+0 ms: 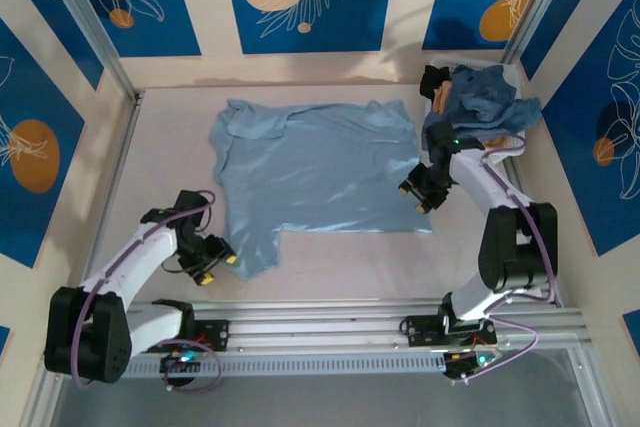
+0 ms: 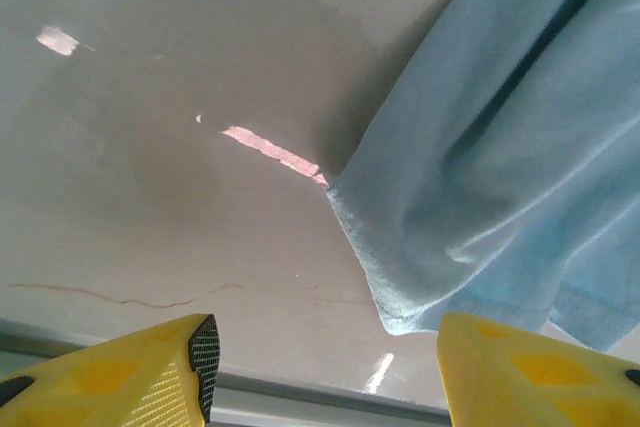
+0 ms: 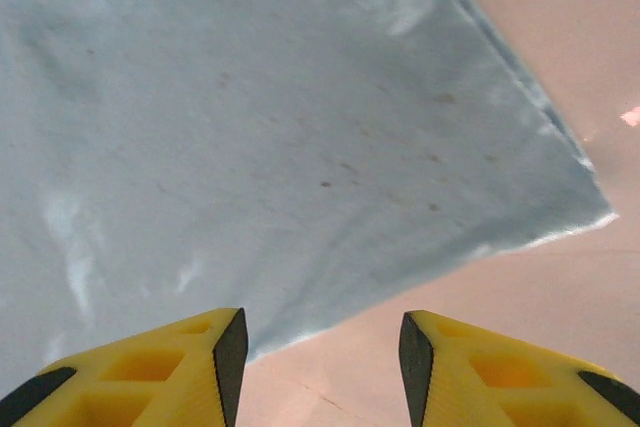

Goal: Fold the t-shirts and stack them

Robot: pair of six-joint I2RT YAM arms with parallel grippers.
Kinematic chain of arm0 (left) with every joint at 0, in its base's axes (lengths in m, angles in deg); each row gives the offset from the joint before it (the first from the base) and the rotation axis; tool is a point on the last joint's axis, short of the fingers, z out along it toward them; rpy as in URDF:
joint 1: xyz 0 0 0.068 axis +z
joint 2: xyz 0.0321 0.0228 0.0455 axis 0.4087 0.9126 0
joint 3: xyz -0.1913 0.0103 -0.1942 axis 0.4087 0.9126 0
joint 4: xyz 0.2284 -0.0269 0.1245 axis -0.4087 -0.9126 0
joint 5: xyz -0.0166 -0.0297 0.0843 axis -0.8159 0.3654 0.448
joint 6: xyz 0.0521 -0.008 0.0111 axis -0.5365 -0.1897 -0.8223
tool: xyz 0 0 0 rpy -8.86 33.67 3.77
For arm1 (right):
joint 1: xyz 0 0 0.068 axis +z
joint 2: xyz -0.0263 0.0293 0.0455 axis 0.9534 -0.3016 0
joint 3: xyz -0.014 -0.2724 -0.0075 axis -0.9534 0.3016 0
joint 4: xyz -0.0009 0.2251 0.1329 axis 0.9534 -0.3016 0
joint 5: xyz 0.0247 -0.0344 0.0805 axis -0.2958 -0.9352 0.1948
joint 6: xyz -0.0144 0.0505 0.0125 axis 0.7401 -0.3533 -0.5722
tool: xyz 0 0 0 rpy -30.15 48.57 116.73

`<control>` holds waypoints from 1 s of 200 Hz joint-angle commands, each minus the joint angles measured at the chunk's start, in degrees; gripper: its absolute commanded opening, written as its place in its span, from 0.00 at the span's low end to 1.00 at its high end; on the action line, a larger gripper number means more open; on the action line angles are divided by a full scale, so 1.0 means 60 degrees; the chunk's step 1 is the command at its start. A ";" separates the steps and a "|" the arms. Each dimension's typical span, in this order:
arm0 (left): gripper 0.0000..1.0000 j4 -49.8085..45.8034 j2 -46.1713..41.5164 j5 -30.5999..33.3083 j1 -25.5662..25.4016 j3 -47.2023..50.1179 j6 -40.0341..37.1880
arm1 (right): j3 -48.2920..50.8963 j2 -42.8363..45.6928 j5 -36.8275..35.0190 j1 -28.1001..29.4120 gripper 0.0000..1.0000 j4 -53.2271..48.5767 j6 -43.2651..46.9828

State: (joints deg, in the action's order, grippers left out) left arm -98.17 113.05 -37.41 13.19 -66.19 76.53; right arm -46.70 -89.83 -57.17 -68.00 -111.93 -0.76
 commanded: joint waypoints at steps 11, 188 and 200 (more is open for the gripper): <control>0.55 0.1163 0.0600 -0.0287 -0.0294 0.0161 0.0912 | 0.0723 0.0479 0.0038 -0.0249 0.48 -0.0242 -0.0076; 0.00 -0.1077 -0.1791 0.1925 -0.0456 -0.0386 0.1953 | 0.1897 0.0049 0.0197 -0.0868 0.56 -0.0102 -0.1584; 0.00 -0.1004 -0.1751 0.1859 -0.0450 -0.0386 0.1913 | 0.2114 0.0414 -0.0015 -0.0680 0.56 -0.0254 -0.1845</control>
State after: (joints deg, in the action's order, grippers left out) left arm -102.58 102.58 -26.44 10.85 -69.03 87.20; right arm -35.79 -89.92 -57.71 -74.12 -110.53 -7.36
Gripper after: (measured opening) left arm 0.046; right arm 0.566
